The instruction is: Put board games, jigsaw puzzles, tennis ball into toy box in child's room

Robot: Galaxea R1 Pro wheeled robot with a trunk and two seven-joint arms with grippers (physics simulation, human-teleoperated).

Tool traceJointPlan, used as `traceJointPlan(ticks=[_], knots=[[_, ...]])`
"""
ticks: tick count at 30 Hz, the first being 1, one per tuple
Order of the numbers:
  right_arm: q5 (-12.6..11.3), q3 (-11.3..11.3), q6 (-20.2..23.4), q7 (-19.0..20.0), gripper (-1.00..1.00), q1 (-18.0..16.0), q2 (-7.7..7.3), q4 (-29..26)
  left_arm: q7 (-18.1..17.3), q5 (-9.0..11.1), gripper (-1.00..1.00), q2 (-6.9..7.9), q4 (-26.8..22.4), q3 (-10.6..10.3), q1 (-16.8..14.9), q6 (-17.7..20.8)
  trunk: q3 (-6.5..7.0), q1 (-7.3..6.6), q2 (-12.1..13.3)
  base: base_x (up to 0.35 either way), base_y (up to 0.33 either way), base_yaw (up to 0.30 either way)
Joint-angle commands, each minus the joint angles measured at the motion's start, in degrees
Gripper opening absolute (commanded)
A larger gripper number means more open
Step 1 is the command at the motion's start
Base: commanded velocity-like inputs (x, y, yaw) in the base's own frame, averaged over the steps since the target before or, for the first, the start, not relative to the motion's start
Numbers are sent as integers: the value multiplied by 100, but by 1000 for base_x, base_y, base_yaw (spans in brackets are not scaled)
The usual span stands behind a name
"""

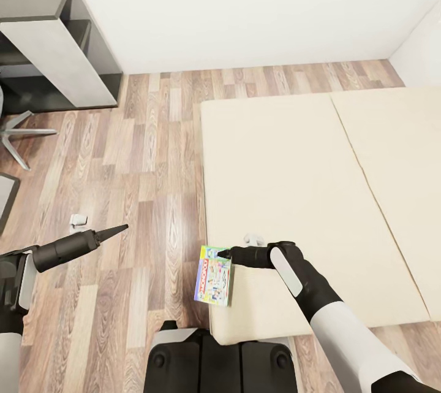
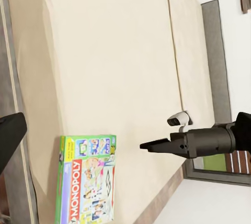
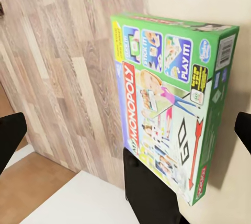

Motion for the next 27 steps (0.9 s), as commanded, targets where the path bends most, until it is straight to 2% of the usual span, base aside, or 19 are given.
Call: traceJointPlan(ticks=[1,16,27], knots=[[36,-4,20,30,100,-2,2,-2,-14,8,100,1,0,2,-2,58,4,4,-8,0,0,0],[40,-4,12,25,100,-2,15,0,-3,1,100,1,36,-1,-2,50,144,4,-8,0,0,2],[36,-4,-1,18,100,-2,18,0,-3,0,100,1,86,-1,-2,50,247,4,-8,0,0,57]])
